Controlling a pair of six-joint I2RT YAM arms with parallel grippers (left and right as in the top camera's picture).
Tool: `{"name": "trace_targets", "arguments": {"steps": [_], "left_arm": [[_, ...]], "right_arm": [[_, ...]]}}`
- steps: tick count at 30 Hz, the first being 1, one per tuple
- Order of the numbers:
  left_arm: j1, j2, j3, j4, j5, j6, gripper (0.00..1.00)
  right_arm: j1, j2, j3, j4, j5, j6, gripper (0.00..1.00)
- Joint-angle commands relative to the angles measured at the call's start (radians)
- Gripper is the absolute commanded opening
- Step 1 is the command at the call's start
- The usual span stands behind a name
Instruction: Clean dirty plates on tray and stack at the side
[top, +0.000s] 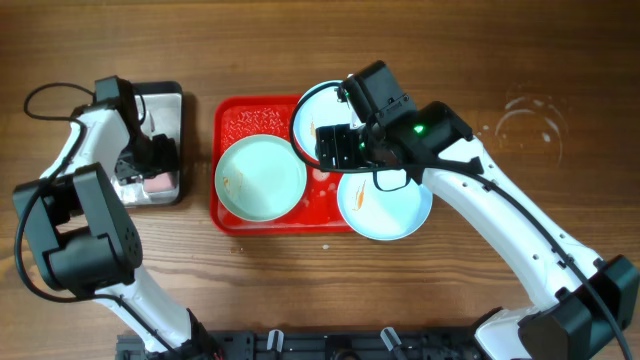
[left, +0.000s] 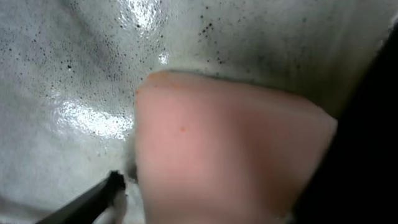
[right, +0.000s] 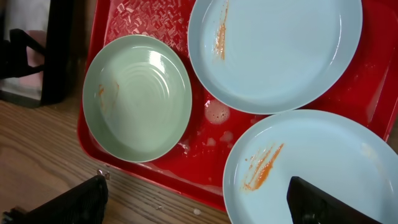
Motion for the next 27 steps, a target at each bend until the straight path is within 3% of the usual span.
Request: {"name": "trace_targets", "arguments": {"steps": [1, 3, 5, 9, 15, 16, 18, 19, 22, 25, 27], "left_arm": [[0.003, 0.002, -0.012, 0.015, 0.016, 0.011, 0.56], [0.003, 0.002, -0.012, 0.036, 0.016, 0.004, 0.43], [0.003, 0.002, -0.012, 0.060, 0.016, -0.019, 0.24], [0.003, 0.000, -0.010, 0.098, 0.016, -0.041, 0.04], [-0.005, -0.015, 0.102, 0.158, 0.031, -0.041, 0.04], [-0.005, -0.015, 0.103, 0.208, 0.036, -0.042, 0.08], [-0.005, -0.014, 0.103, 0.284, 0.056, -0.045, 0.29], [-0.005, -0.014, 0.102, 0.312, 0.070, -0.045, 0.31], [-0.005, 0.016, 0.101, 0.327, 0.079, -0.045, 0.20], [-0.005, 0.066, 0.100, 0.297, 0.111, -0.045, 0.20], [-0.005, 0.078, 0.100, 0.303, 0.109, -0.072, 0.48]], "right_arm": [[0.002, -0.019, 0.027, 0.006, 0.016, 0.010, 0.93], [0.002, -0.019, 0.027, 0.007, 0.017, 0.010, 0.93], [0.002, -0.019, 0.027, 0.007, 0.017, 0.010, 0.93], [0.002, -0.019, 0.027, 0.013, 0.017, 0.010, 0.93], [0.002, -0.019, 0.027, 0.032, 0.017, 0.010, 0.93], [0.002, -0.019, 0.027, 0.033, 0.017, 0.010, 0.93], [0.002, -0.019, 0.027, 0.033, 0.017, 0.010, 0.93], [0.002, -0.019, 0.027, 0.034, 0.017, 0.010, 0.93], [0.002, -0.019, 0.027, 0.034, 0.017, 0.010, 0.93], [0.002, -0.019, 0.027, 0.037, 0.017, 0.011, 0.93], [0.002, -0.019, 0.027, 0.038, 0.017, 0.010, 0.93]]}}
